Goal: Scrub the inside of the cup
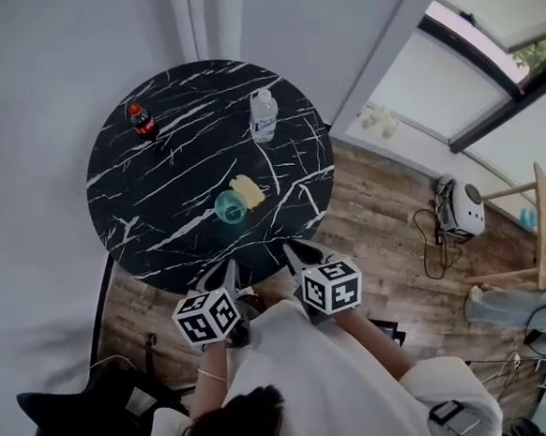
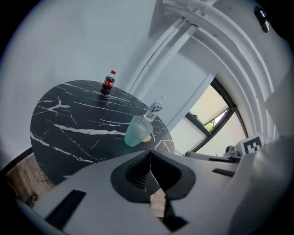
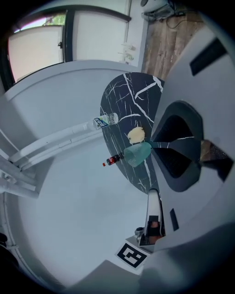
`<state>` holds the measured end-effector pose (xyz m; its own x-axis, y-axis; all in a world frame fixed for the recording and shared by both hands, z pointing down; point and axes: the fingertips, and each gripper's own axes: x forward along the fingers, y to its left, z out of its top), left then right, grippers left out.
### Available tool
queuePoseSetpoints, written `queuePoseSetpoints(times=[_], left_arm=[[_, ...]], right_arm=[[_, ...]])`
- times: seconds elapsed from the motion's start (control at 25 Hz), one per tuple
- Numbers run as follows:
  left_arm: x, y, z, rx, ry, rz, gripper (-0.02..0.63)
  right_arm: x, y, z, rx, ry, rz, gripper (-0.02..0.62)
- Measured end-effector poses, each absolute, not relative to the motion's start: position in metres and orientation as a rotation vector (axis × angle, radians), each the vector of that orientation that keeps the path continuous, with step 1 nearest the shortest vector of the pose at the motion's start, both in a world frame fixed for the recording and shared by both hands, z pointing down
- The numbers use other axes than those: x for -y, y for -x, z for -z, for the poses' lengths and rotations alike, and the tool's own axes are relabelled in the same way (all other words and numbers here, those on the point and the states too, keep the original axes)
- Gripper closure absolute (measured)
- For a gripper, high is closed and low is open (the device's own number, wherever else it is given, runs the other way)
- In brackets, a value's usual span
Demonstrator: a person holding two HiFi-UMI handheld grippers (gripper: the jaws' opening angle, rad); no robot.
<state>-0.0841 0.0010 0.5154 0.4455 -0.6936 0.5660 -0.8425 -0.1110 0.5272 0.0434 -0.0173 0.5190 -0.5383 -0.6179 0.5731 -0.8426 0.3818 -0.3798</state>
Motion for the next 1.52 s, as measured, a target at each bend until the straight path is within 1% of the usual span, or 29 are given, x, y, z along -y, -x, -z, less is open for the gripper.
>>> queuePoseSetpoints(times=[0.2, 0.4, 0.44, 0.48, 0.6, 0.76, 1.04, 1.52], left_arm=[[0.027, 0.101, -0.512, 1.252, -1.926, -0.263, 0.595], [0.045, 0.118, -0.512, 1.215, -1.957, -0.276, 0.595], [0.048, 0.121, -0.513, 1.211, -1.959, -0.277, 0.595], [0.05, 0.125, -0.513, 1.207, -1.96, -0.278, 0.595], [0.053, 0.135, -0.514, 1.203, -1.959, -0.278, 0.595], [0.052, 0.147, -0.519, 1.207, -1.935, -0.271, 0.595], [0.05, 0.167, -0.524, 1.269, -1.867, -0.238, 0.595], [0.057, 0.18, -0.53, 1.391, -1.741, -0.223, 0.595]], right_arm=[[0.035, -0.029, -0.521, 2.27, -1.339, -0.959, 0.557], [0.05, -0.02, -0.523, 2.228, -1.383, -0.889, 0.547], [0.052, -0.019, -0.523, 2.223, -1.384, -0.875, 0.514], [0.054, -0.017, -0.524, 2.219, -1.383, -0.863, 0.45], [0.059, -0.014, -0.53, 2.191, -1.382, -0.826, 0.437], [0.07, -0.01, -0.54, 2.167, -1.351, -0.8, 0.4], [0.093, -0.006, -0.564, 2.128, -1.206, -0.717, 0.368], [0.125, 0.006, -0.603, 2.074, -1.06, -0.647, 0.342]])
